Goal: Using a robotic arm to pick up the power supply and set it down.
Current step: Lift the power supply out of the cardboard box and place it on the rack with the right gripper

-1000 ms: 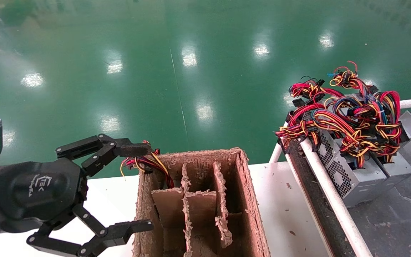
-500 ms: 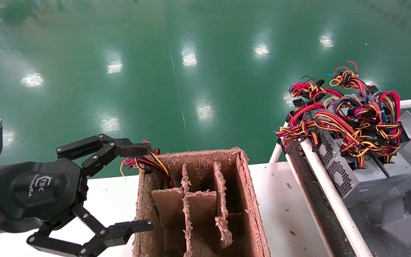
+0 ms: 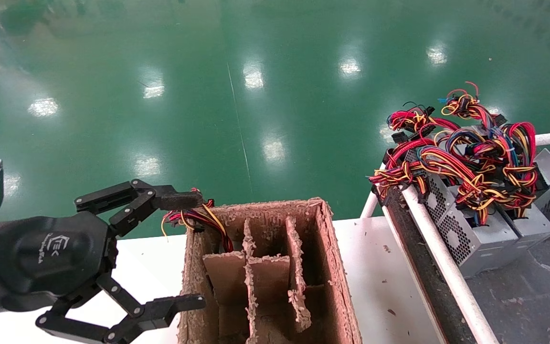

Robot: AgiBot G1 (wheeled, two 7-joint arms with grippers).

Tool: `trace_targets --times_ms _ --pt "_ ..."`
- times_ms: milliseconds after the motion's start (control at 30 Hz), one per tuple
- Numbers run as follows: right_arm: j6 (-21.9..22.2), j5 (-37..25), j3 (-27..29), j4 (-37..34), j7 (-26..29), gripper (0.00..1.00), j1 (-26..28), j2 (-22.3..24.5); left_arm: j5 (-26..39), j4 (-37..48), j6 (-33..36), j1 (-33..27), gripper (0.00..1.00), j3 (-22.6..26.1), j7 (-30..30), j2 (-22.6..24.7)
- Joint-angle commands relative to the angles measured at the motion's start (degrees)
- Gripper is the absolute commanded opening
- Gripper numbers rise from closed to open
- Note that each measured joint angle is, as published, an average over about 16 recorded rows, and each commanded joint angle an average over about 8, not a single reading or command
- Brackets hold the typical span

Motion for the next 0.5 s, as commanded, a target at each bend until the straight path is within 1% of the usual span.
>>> trace_targets --times_ms 33,133,400,500 --pt "1.61 1.8 -0.98 0.54 -0.96 0.0 -0.71 0.6 0.0 0.0 0.0 0.0 1.0 0.0 0.0 0.0" --pt "2.68 4.58 -2.89 1.34 -2.05 0.0 -1.22 1.9 0.0 0.0 0.0 0.0 1.0 0.0 0.0 0.0" --pt "3.15 11.97 -9.15 4.95 -5.6 0.0 -1.4 5.36 -0.01 0.0 0.0 0.0 1.0 0.01 0.0 0.0" --pt "4.36 14.3 -11.56 6.91 -7.4 0.0 -1.05 6.27 -0.01 0.0 0.0 0.0 1.0 0.01 0.0 0.0"
